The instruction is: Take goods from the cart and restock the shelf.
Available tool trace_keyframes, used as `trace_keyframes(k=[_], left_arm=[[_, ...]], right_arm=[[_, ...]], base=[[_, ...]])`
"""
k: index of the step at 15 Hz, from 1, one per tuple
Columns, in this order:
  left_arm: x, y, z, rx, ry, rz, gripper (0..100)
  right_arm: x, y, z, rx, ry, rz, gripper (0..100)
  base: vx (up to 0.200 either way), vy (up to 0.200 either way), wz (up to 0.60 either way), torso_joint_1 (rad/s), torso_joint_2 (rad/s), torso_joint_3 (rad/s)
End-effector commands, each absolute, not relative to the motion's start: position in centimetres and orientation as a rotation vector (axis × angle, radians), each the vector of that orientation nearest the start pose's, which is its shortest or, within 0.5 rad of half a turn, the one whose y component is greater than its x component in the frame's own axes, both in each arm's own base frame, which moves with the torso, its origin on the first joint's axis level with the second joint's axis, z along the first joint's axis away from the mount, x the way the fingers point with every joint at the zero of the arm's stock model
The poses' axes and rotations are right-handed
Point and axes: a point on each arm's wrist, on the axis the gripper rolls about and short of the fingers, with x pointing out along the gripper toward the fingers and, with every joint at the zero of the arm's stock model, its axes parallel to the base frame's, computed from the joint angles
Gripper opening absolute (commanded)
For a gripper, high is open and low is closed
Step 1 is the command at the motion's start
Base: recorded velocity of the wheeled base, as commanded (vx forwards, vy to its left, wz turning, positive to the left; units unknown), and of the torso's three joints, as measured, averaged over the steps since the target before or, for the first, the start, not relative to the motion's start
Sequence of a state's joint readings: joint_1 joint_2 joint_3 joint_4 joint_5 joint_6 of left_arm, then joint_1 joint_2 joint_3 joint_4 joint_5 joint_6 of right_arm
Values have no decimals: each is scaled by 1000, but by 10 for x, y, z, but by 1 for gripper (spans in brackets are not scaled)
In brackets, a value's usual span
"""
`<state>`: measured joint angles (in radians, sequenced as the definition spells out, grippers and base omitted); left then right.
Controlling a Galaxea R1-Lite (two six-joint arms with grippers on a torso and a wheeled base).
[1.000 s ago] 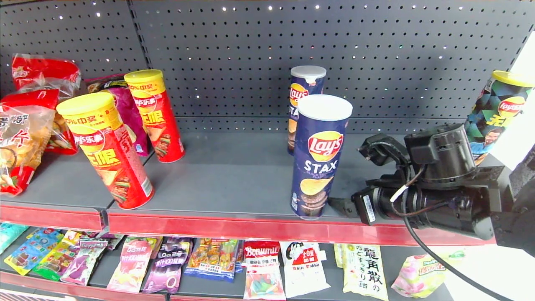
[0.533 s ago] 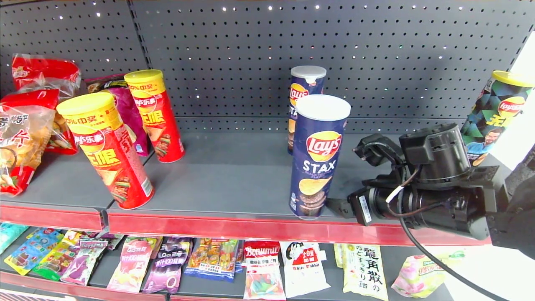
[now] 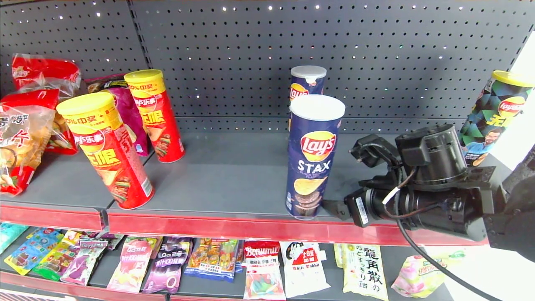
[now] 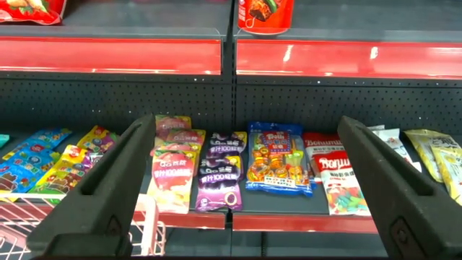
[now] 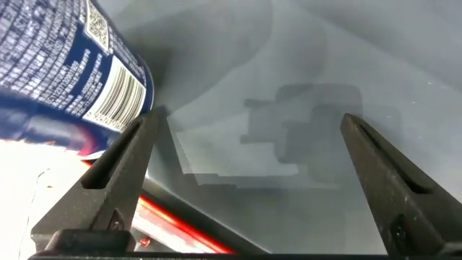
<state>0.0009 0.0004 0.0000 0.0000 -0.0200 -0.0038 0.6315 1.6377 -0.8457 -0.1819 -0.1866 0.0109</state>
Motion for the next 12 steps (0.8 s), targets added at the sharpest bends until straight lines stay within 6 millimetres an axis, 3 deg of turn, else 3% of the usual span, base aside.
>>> trace_keyframes(k=[1,12], left_arm=[[-23,0,75,-5,0,-18,100],[-23,0,75,-5,0,-18,100]], right_arm=[[225,165,170,-242,560,429,100],[223,171,170,-250,559,444,100]], base=[[0,0,0,0,0,0],[0,0,0,0,0,0]])
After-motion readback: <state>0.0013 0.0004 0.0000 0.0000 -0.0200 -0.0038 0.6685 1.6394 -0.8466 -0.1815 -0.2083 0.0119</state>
